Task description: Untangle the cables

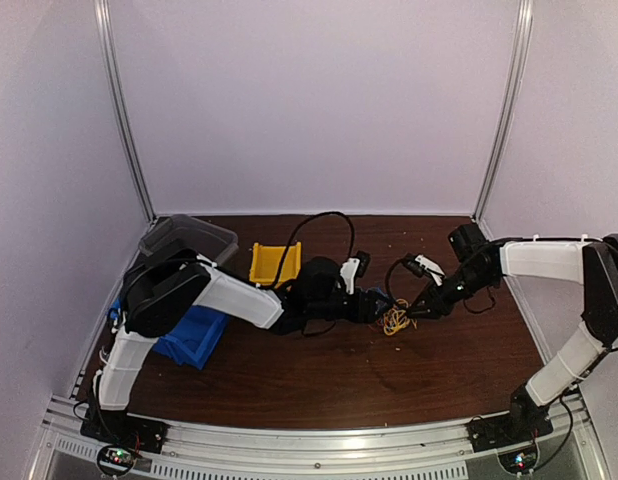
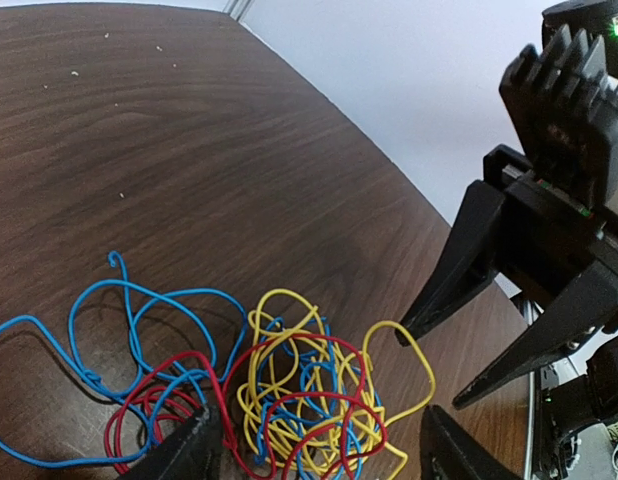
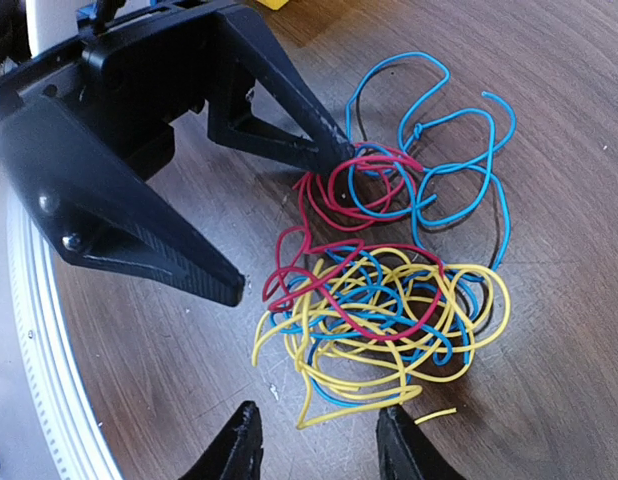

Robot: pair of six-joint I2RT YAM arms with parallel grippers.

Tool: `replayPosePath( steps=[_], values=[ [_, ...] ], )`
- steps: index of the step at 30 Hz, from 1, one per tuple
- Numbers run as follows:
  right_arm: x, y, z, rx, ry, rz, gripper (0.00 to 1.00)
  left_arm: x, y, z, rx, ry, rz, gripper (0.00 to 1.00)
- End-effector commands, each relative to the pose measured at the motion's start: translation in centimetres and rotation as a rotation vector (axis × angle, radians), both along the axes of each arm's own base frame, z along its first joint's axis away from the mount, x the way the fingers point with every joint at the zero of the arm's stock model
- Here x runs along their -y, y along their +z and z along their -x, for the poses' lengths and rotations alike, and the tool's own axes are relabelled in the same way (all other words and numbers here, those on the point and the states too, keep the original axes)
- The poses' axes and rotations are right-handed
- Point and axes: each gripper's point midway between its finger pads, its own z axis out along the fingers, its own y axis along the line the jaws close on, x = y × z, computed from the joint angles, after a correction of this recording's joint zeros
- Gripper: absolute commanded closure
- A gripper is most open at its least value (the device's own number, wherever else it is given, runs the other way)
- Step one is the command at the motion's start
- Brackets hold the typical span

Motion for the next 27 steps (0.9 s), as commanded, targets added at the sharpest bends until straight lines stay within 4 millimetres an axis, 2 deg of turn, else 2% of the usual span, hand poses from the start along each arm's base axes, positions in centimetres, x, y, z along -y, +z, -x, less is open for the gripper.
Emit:
replayPosePath(
  steps=[1,7,14,18,21,23,27],
  values=[
    [-0.6,0.4,-0.8,0.01,-0.001,-0.019,0.59,1.1,0.9,0.1,0.001,-0.001,0.051,0.33],
    [-0.3,0.0,-1.1,0.01,-0.022,0.003,0.64,1.3,1.0,0.3,-0.002,-0.012,0.059,0.41],
    [0.0,-0.7,-1.7,-0.003,-0.044,0.033,0.74,1.8,0.2,0.9,-0.012,-0.029,0.052,0.49],
    [-0.4,-0.8,-1.2,-0.036,-0.021,0.01,0.78,2.1,-0.1,1.2,-0.021,-0.052,0.043,0.6],
    [-1.2,0.0,-0.5,-0.063,0.01,-0.047,0.63,2.2,-0.2,1.3,-0.024,-0.061,0.042,0.74],
    [-1.2,0.1,-0.8,-0.06,-0.002,-0.046,0.61,2.1,-0.3,1.4,-0.029,-0.062,0.044,0.8],
    [-0.5,-0.5,-1.9,-0.04,-0.044,0.004,0.73,2.2,-0.5,1.6,-0.041,-0.066,0.05,0.87]
  ],
)
